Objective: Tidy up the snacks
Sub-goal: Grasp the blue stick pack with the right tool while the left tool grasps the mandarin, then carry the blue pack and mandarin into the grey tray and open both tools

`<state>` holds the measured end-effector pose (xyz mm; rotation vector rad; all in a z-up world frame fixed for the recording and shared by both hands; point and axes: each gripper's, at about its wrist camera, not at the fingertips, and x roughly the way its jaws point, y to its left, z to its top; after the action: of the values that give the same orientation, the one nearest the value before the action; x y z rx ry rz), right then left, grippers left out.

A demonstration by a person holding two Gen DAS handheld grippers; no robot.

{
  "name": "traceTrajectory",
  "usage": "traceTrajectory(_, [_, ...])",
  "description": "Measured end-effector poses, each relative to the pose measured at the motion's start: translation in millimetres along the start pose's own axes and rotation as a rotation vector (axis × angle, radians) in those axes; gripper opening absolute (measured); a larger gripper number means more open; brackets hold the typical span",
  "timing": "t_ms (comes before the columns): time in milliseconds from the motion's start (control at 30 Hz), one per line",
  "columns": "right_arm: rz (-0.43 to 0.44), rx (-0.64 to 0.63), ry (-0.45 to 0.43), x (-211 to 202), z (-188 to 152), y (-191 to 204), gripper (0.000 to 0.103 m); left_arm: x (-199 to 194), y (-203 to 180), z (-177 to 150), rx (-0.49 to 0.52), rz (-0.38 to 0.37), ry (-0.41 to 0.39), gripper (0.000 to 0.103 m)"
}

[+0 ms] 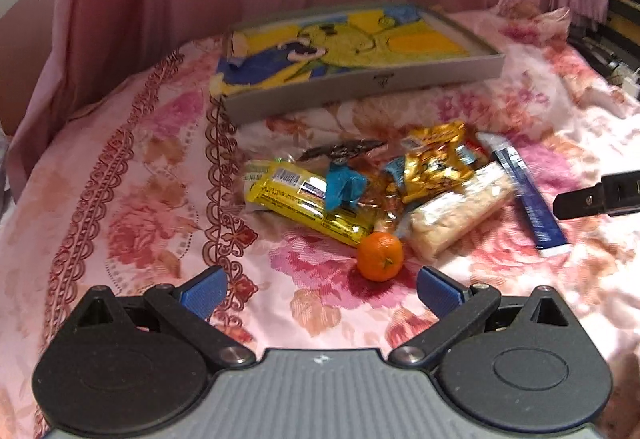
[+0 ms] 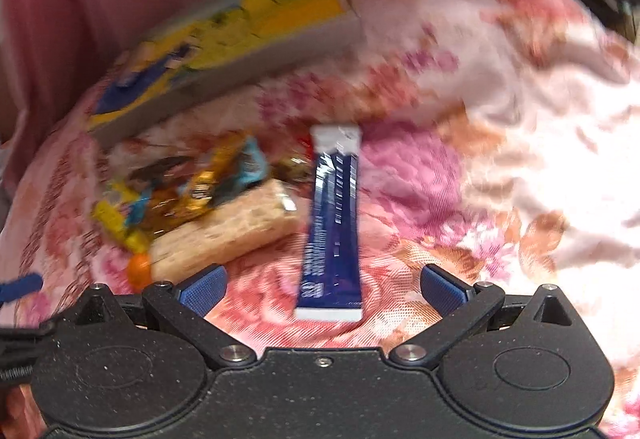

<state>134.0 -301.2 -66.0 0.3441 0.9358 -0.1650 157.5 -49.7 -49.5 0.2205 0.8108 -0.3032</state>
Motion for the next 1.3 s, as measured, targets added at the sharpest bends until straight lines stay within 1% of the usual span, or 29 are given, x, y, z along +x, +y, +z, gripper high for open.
traceTrajectory(100, [-0.017,0.017,0.042,24,9,-3,0.101,18,-1,2,-0.006,0.0,0.006,0.103])
traceTrajectory(200, [-0.025,-0.022,0.064,40,12,2,0.097,29,-5,2,0.002,-0.026,0.011,0.103])
traceTrajectory(300, [-0.066,-0.078,0.07,53,12,8,0.091,40,-9,1,-0.001,-0.044,0.02,0.102])
traceTrajectory(367, [-0.092,-0.089,0.063,57,11,10,0.085,46,-10,-1,-0.018,-0.063,0.028,0.096])
traceTrajectory(433, [-0.101,-0.079,0.06,57,10,8,0.082,52,-10,-1,-0.033,-0.07,0.036,0.09])
traceTrajectory(500, [-0.1,-0.067,0.051,56,10,7,0.078,56,-9,-1,-0.051,-0.082,0.043,0.085])
traceTrajectory(533, [-0.099,-0.064,0.045,55,10,7,0.074,57,-7,-1,-0.067,-0.09,0.044,0.082])
traceTrajectory(567, [-0.101,-0.063,0.044,55,9,6,0.069,58,-6,-1,-0.081,-0.093,0.044,0.08])
traceTrajectory(600, [-0.103,-0.064,0.042,55,8,6,0.067,58,-5,-1,-0.092,-0.098,0.044,0.079])
traceTrajectory(633, [-0.102,-0.071,0.042,55,7,7,0.062,58,-4,-1,-0.101,-0.106,0.044,0.077])
traceTrajectory(667, [-0.102,-0.08,0.042,56,7,9,0.054,57,-3,-1,-0.107,-0.115,0.043,0.072])
traceTrajectory(700, [-0.104,-0.089,0.041,56,5,11,0.049,57,-3,-1,-0.112,-0.133,0.037,0.069])
traceTrajectory(733, [-0.103,-0.098,0.041,56,4,14,0.043,56,-3,-2,-0.114,-0.147,0.029,0.063])
traceTrajectory(767, [-0.105,-0.105,0.04,55,3,16,0.042,56,-3,-2,-0.115,-0.159,0.022,0.058])
traceTrajectory(800, [-0.103,-0.108,0.038,54,2,18,0.042,56,-4,-3,-0.119,-0.167,0.019,0.056])
traceTrajectory(867, [-0.086,-0.097,0.04,52,0,21,0.04,57,-6,-4,-0.129,-0.187,0.021,0.042])
traceTrajectory(933, [-0.065,-0.069,0.048,48,-4,20,0.038,59,-7,-6,-0.142,-0.193,0.025,0.039])
traceTrajectory(1033, [-0.02,-0.008,0.06,40,-10,18,0.036,57,-7,-9,-0.157,-0.185,0.027,0.038])
traceTrajectory(1200, [0.096,0.128,0.098,26,-24,14,0.035,50,-6,-15,-0.235,-0.223,0.048,0.038])
traceTrajectory(1300, [0.14,0.182,0.111,21,-30,13,0.034,45,-9,-18,-0.249,-0.246,0.058,0.037])
